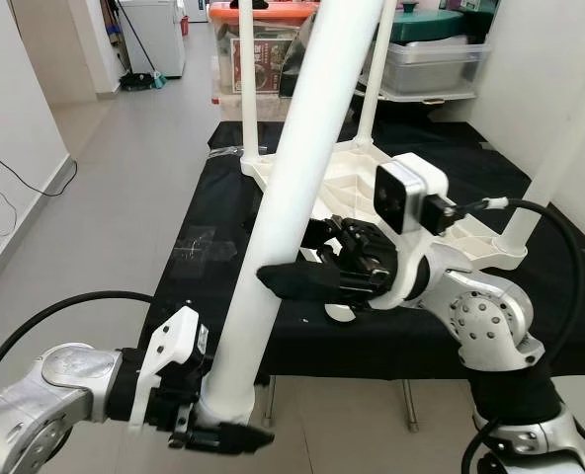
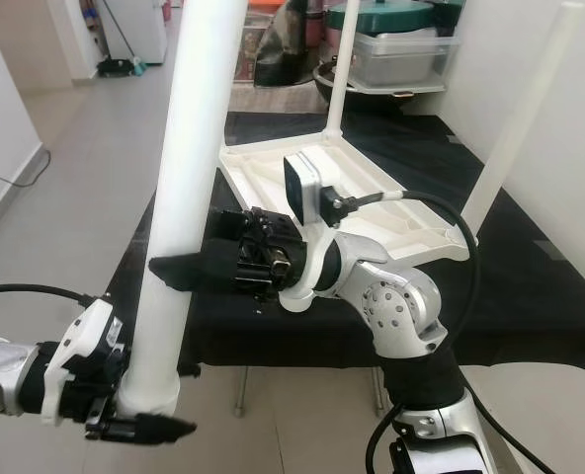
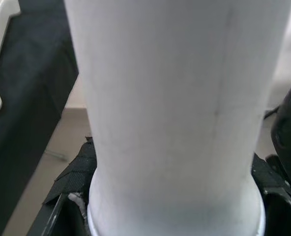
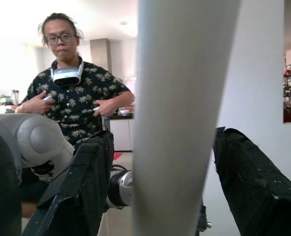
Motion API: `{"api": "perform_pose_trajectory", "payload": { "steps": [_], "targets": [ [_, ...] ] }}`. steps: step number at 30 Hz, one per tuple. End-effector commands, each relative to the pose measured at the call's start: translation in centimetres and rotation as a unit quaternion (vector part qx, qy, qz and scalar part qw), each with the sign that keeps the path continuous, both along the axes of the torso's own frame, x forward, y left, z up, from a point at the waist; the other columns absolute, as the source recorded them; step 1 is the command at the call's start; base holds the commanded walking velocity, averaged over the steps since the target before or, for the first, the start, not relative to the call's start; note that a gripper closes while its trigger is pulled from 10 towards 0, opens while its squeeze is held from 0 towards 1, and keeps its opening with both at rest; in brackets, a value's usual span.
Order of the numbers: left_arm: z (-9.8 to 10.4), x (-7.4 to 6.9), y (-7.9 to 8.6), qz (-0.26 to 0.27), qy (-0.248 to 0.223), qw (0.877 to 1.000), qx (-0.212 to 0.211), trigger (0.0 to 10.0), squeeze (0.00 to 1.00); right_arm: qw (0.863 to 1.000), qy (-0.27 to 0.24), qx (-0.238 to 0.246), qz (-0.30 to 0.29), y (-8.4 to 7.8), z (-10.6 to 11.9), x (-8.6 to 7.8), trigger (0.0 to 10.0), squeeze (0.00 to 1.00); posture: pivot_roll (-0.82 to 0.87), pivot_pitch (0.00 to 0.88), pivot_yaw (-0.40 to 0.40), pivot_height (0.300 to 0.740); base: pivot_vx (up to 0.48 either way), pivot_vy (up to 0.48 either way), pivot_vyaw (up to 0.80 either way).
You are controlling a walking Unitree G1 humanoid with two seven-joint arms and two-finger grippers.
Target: Building children table
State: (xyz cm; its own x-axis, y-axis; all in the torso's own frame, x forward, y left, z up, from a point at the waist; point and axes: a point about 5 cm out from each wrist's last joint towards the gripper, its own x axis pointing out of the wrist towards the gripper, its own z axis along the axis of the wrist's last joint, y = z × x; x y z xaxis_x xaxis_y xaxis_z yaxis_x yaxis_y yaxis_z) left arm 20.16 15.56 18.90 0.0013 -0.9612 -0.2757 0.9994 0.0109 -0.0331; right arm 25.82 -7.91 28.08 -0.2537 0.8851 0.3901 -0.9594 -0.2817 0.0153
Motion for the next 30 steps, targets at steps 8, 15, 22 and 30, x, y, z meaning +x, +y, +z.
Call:
{"api": "perform_pose_trajectory", "payload": {
  "steps": [8, 15, 22, 30],
  "targets": [
    [-1.0, -1.2, 1.0, -0.075, 0.066, 0.993, 0.061, 10.0, 0.0, 0.997, -0.019, -0.004, 0.077, 1.3, 0.1, -1.5, 10.0, 0.0, 0.12, 0.0, -0.028, 0.74, 0.0, 0.0, 0.0],
    [-1.5, -1.5, 0.9, -0.092, 0.094, 0.989, 0.068, 10.0, 0.0, 0.995, -0.015, -0.015, 0.101, 2.2, -0.4, -2.2, 10.0, 0.0, 0.11, 0.0, -0.021, 0.74, 0.0, 0.0, 0.0],
    [-2.0, -1.6, 0.7, -0.105, 0.105, 0.986, 0.072, 10.0, 0.0, 0.994, -0.002, -0.004, 0.106, 3.0, -0.6, -2.6, 0.4, 0.0, 0.11, 0.0, -0.015, 0.74, 0.0, 0.0, 0.0],
    [-2.2, -1.3, 0.8, -0.102, 0.103, 0.986, 0.078, 10.0, 0.0, 0.994, 0.011, 0.004, 0.106, 3.1, -0.8, -2.6, 0.0, 0.0, 0.1, 0.0, -0.013, 0.74, 0.0, 0.0, 0.0]
  ]
}}
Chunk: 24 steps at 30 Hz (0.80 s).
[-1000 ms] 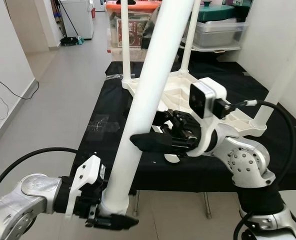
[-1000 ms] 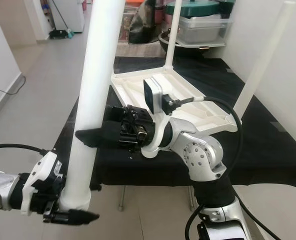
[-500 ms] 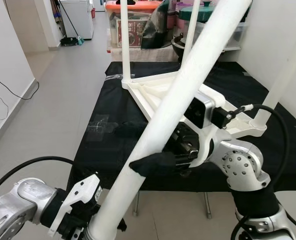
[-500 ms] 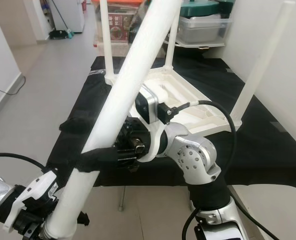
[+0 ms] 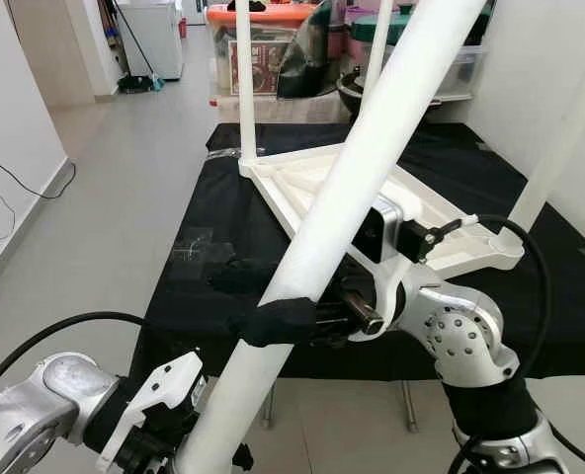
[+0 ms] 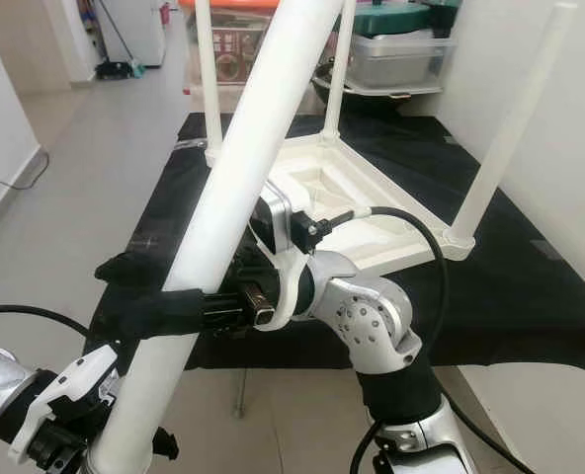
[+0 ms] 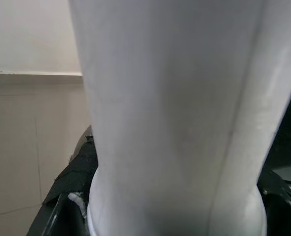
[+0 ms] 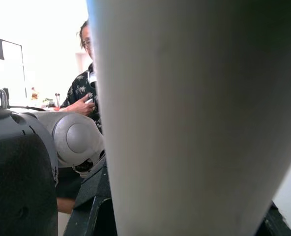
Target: Building children table
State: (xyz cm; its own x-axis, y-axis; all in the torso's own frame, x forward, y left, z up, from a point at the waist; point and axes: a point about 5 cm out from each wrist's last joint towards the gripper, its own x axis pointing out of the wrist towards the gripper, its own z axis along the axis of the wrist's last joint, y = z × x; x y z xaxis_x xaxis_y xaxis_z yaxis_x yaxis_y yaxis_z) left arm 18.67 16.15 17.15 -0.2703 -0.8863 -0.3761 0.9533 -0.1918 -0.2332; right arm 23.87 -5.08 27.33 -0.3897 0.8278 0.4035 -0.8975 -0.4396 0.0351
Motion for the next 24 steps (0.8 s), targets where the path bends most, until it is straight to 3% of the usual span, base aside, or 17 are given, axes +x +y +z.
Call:
{"api": "perform_pose_trajectory", "payload": {
  "steps": [1, 5, 6, 13, 15, 18, 21, 23, 24],
  "targets": [
    [-0.5, 0.2, 0.2, 0.009, 0.006, 1.0, 0.012, 10.0, 0.0, 1.0, -0.001, 0.001, 0.021, 0.3, 0.0, -0.6, 0.0, 0.0, 0.1, 0.0, -0.013, 0.74, 0.0, 0.0, 0.0],
    [-0.5, 0.3, 0.2, 0.013, 0.003, 1.0, 0.011, 10.0, 0.0, 1.0, 0.002, 0.0, 0.017, 0.1, -0.1, -0.6, 0.0, 0.0, 0.1, 0.0, -0.013, 0.74, 0.0, 0.0, 0.0],
    [-0.5, 0.5, 0.3, 0.018, -0.008, 1.0, 0.008, 10.0, 1.0, 1.0, 0.003, 0.0, 0.014, 0.1, -0.2, -0.5, 0.0, 0.0, 0.1, 0.0, -0.015, 0.74, 0.0, 0.0, 0.0],
    [-0.4, 1.6, 0.8, 0.059, -0.032, 0.998, -0.003, 10.0, 1.0, 1.0, 0.009, 0.006, -0.006, -0.2, -0.3, -0.2, 0.0, 0.0, 0.1, 0.0, -0.014, 0.74, 0.0, 0.0, 0.0],
    [0.5, 2.2, 1.7, 0.104, -0.048, 0.993, -0.019, 10.0, 1.0, 0.999, 0.009, 0.014, -0.046, -0.9, -0.2, 0.8, 0.0, 0.0, 0.1, 0.0, -0.015, 0.74, 0.0, 0.0, 0.0],
    [0.7, 2.2, 1.8, 0.113, -0.051, 0.992, -0.022, 10.0, 1.0, 0.998, 0.009, 0.016, -0.056, -1.1, -0.2, 1.0, 0.0, 0.0, 0.1, 0.0, -0.016, 0.74, 0.0, 0.0, 0.0],
    [1.7, 2.2, 2.8, 0.168, -0.069, 0.982, -0.043, 10.0, 1.0, 0.991, 0.002, 0.016, -0.136, -3.5, 0.0, 3.3, 0.0, 0.0, 0.11, 0.0, -0.025, 0.74, 0.0, 0.0, 0.0],
    [1.7, 2.2, 2.8, 0.168, -0.069, 0.982, -0.043, 10.0, 1.0, 0.991, 0.002, 0.016, -0.136, -3.5, 0.0, 3.3, 0.0, 0.0, 0.11, 0.0, -0.025, 0.74, 0.0, 0.0, 0.0],
    [1.9, 2.0, 3.1, 0.187, -0.076, 0.978, -0.051, 10.0, 1.0, 0.986, 0.001, 0.015, -0.164, -4.4, 0.0, 4.0, 0.0, 0.0, 0.11, 0.0, -0.029, 0.74, 0.0, 0.0, 0.0]
  ]
}}
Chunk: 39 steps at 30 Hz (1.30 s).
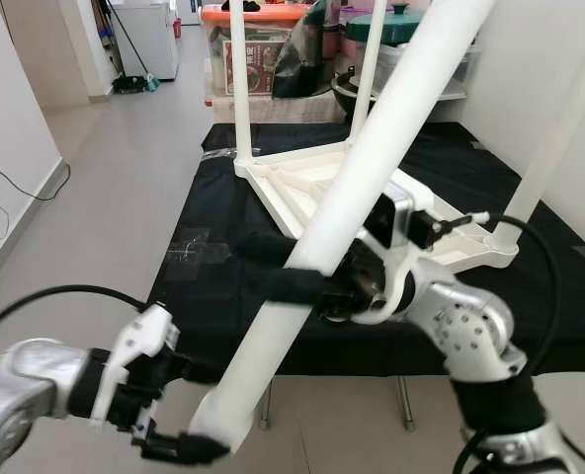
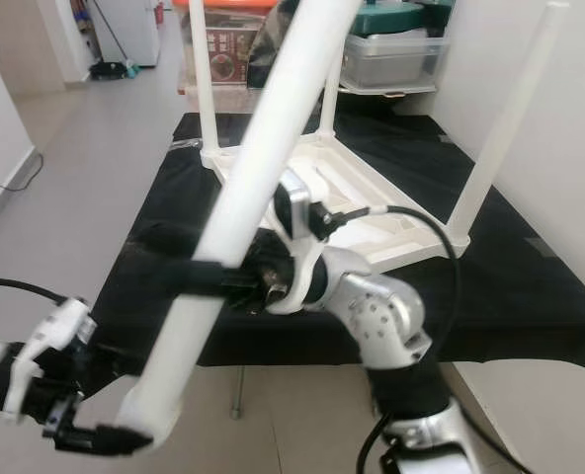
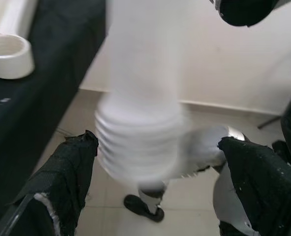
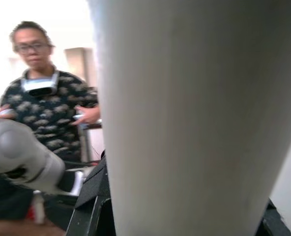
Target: Building children table
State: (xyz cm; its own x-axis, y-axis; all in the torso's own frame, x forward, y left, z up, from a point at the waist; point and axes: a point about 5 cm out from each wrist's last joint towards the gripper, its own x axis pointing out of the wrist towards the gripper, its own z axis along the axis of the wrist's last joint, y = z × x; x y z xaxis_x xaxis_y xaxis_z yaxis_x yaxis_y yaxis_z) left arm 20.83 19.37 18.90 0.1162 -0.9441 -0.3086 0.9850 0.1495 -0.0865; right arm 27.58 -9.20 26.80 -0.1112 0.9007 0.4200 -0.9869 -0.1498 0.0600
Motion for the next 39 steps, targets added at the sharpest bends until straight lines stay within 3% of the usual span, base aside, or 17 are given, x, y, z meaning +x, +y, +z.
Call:
{"api": "perform_pose_trajectory", "payload": {
  "steps": [1, 2, 4, 6, 9, 11, 12, 13, 14, 16, 18, 19, 20, 21, 25, 30, 39],
  "targets": [
    [0.2, -0.1, -0.1, 0.007, -0.004, 1.0, -0.009, 10.0, 1.0, 1.0, -0.015, 0.007, -0.012, -0.2, 0.6, 0.3, 0.0, 0.0, 0.11, 0.0, -0.029, 0.74, 0.0, 0.0, 0.0],
    [0.3, -0.4, 0.0, 0.028, -0.01, 0.999, -0.024, 10.0, 0.0, 0.999, -0.016, 0.003, -0.048, -1.3, 0.6, 1.2, 0.0, 0.0, 0.12, 0.0, -0.037, 0.74, 0.0, 0.0, 0.0],
    [0.3, -0.4, 0.0, 0.028, -0.01, 0.999, -0.024, 10.0, 0.0, 0.999, -0.016, 0.003, -0.048, -1.3, 0.6, 1.2, 0.0, 0.0, 0.12, 0.0, -0.037, 0.74, 0.0, 0.0, 0.0],
    [0.3, -1.3, -0.1, 0.058, -0.013, 0.997, -0.05, 10.0, 0.0, 0.992, -0.017, -0.016, -0.126, -3.5, 0.3, 3.1, 0.0, 0.0, 0.13, 0.0, -0.051, 0.74, 0.0, 0.0, 0.0],
    [0.1, -1.8, -0.1, 0.081, -0.01, 0.995, -0.062, 10.0, 0.0, 0.984, -0.021, -0.024, -0.175, -5.0, 0.3, 4.1, 0.0, 0.0, 0.13, 0.0, -0.054, 0.74, 0.0, 0.0, 0.0],
    [0.0, -1.9, 0.0, 0.093, -0.01, 0.994, -0.065, 10.0, 0.0, 0.982, -0.024, -0.023, -0.186, -5.4, 0.5, 4.3, 0.0, 0.0, 0.13, 0.0, -0.054, 0.74, 0.0, 0.0, 0.0],
    [-0.7, -0.9, 0.8, 0.15, -0.026, 0.987, -0.047, 10.0, 0.0, 0.975, -0.029, -0.016, -0.221, -6.2, 1.1, 4.8, 0.0, 0.0, 0.13, 0.0, -0.049, 0.74, 0.0, 0.0, 0.0],
    [-0.7, -0.9, 0.8, 0.15, -0.026, 0.987, -0.047, 10.0, 0.0, 0.975, -0.029, -0.016, -0.221, -6.2, 1.1, 4.8, 0.0, 0.0, 0.13, 0.0, -0.049, 0.74, 0.0, 0.0, 0.0],
    [-2.5, 1.3, 2.4, 0.274, -0.06, 0.96, 0.009, 10.0, 0.0, 0.957, -0.027, -0.002, -0.288, -7.3, 1.9, 6.0, 0.0, 0.0, 0.13, 0.0, -0.047, 0.74, 0.0, 0.0, 0.0],
    [-4.3, 3.1, 4.1, 0.379, -0.064, 0.921, 0.064, 10.0, 0.0, 0.943, -0.016, 0.004, -0.333, -7.7, 2.2, 6.8, 0.0, 0.0, 0.13, 0.0, -0.045, 0.74, 0.0, 0.0, 0.0],
    [-4.3, 3.1, 4.1, 0.379, -0.064, 0.921, 0.064, 10.0, 0.0, 0.943, -0.016, 0.004, -0.333, -7.7, 2.2, 6.8, 0.0, 0.0, 0.13, 0.0, -0.045, 0.74, 0.0, 0.0, 0.0],
    [-5.1, 3.5, 4.2, 0.407, -0.061, 0.908, 0.075, 10.0, 0.0, 0.937, -0.014, 0.006, -0.35, -7.9, 2.2, 7.0, 0.0, 0.0, 0.13, 0.0, -0.041, 0.74, 0.0, 0.0, 0.0],
    [-5.1, 3.5, 4.2, 0.407, -0.061, 0.908, 0.075, 10.0, 0.0, 0.937, -0.014, 0.006, -0.35, -7.9, 2.2, 7.0, 0.0, 0.0, 0.13, 0.0, -0.041, 0.74, 0.0, 0.0, 0.0],
    [-5.5, 3.7, 3.8, 0.427, -0.06, 0.9, 0.064, 10.0, 0.0, 0.929, -0.014, 0.01, -0.371, -8.1, 2.3, 7.3, 0.0, 0.0, 0.12, 0.0, -0.036, 0.74, 0.0, 0.0, 0.0],
    [-6.1, 3.7, 2.1, 0.437, -0.051, 0.897, 0.039, 10.0, 0.0, 0.918, -0.015, 0.015, -0.396, -8.3, 2.4, 7.4, 0.0, 0.0, 0.11, 0.0, -0.035, 0.74, 0.0, 0.0, 0.0],
    [-7.2, 3.7, -0.1, 0.439, -0.039, 0.897, 0.021, 10.0, 0.0, 0.916, -0.015, 0.008, -0.401, -8.1, 1.5, 7.2, 0.0, 0.0, 0.11, 0.0, -0.032, 0.74, 0.0, 0.0, 0.0],
    [-7.5, 4.1, -0.7, 0.449, -0.049, 0.892, 0.019, 10.0, 0.0, 0.909, -0.018, -0.018, -0.416, -7.9, 0.7, 7.3, 0.0, 0.0, 0.11, 0.0, -0.035, 0.74, 0.0, 0.0, 0.0]
  ]
}}
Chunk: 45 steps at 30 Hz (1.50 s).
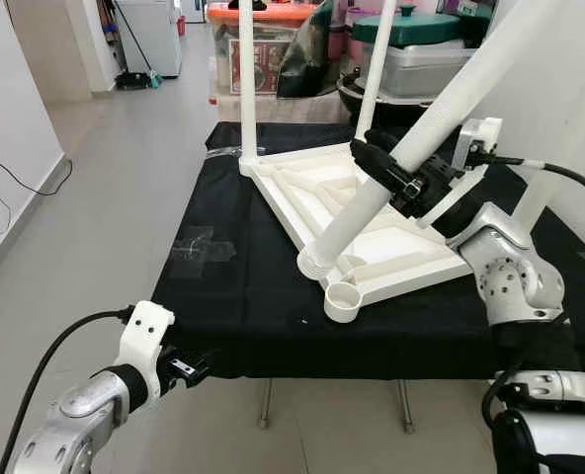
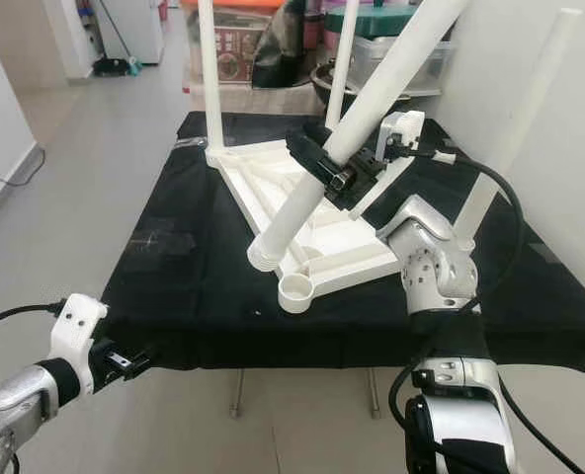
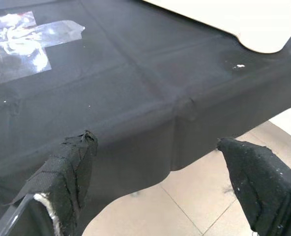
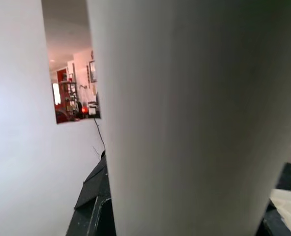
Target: Building children table
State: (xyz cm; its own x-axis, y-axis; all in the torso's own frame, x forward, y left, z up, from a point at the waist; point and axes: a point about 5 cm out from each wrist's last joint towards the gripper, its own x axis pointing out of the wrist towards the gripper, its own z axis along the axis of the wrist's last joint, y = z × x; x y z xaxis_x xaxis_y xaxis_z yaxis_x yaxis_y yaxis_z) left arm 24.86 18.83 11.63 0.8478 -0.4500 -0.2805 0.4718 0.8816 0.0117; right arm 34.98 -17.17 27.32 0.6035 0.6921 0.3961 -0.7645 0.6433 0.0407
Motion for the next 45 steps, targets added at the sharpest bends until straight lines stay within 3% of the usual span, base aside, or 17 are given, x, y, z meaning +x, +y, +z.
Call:
{"api": "perform_pose_trajectory", "payload": {
  "steps": [1, 11, 15, 26, 34, 41, 42, 45],
  "targets": [
    [-0.2, 0.2, -0.2, 0.007, 0.0, 1.0, 0.003, 10.0, 0.0, 1.0, -0.007, -0.022, -0.012, 0.1, -0.1, -0.1, 0.0, 0.0, 0.1, 0.0, -0.036, 0.74, 0.0, 0.0, 0.0],
    [-0.3, 0.4, -0.7, 0.018, -0.006, 1.0, 0.0, 10.0, 0.0, 0.994, -0.006, -0.105, -0.027, 0.0, -1.0, -0.6, 0.0, 0.0, 0.1, 0.0, -0.034, 0.74, 0.0, 0.0, 0.0],
    [-0.1, 0.6, -0.7, 0.023, -0.012, 1.0, 0.0, 10.0, 0.0, 0.986, -0.01, -0.165, -0.013, 1.0, -2.1, -1.3, 0.0, 0.0, 0.1, 0.0, -0.036, 0.74, 0.0, 0.0, 0.0],
    [-0.1, 0.8, -0.6, 0.029, -0.017, 0.999, 0.0, 10.0, 0.0, 0.976, -0.014, -0.216, 0.014, 2.7, -3.4, -2.0, 0.0, 0.0, 0.09, 0.0, -0.039, 0.74, 0.0, 0.0, 0.0],
    [-0.1, 1.1, -0.9, 0.032, -0.023, 0.999, -0.001, 10.0, 0.0, 0.954, -0.027, -0.294, 0.039, 5.1, -4.8, -1.9, 0.0, 0.0, 0.09, 0.0, -0.048, 0.74, 0.0, 0.0, 0.0],
    [-0.1, 1.2, -1.3, 0.03, -0.023, 0.999, -0.006, 10.0, 0.0, 0.95, -0.029, -0.307, 0.054, 5.9, -4.5, -1.3, 0.0, 0.0, 0.1, 0.0, -0.058, 0.74, 0.0, 0.0, 0.0],
    [-0.2, 1.2, -1.3, 0.03, -0.021, 0.999, -0.006, 10.0, 0.0, 0.961, -0.002, -0.27, 0.065, 6.0, -4.2, -0.8, 0.0, 0.0, 0.1, 0.0, -0.062, 0.74, 0.0, 0.0, 0.0],
    [-0.3, 1.2, -1.3, 0.031, -0.02, 0.999, -0.007, 10.0, 0.0, 0.969, 0.025, -0.234, 0.071, 5.9, -4.0, -0.3, 0.0, 0.0, 0.1, 0.0, -0.063, 0.74, 0.0, 0.0, 0.0]
  ]
}}
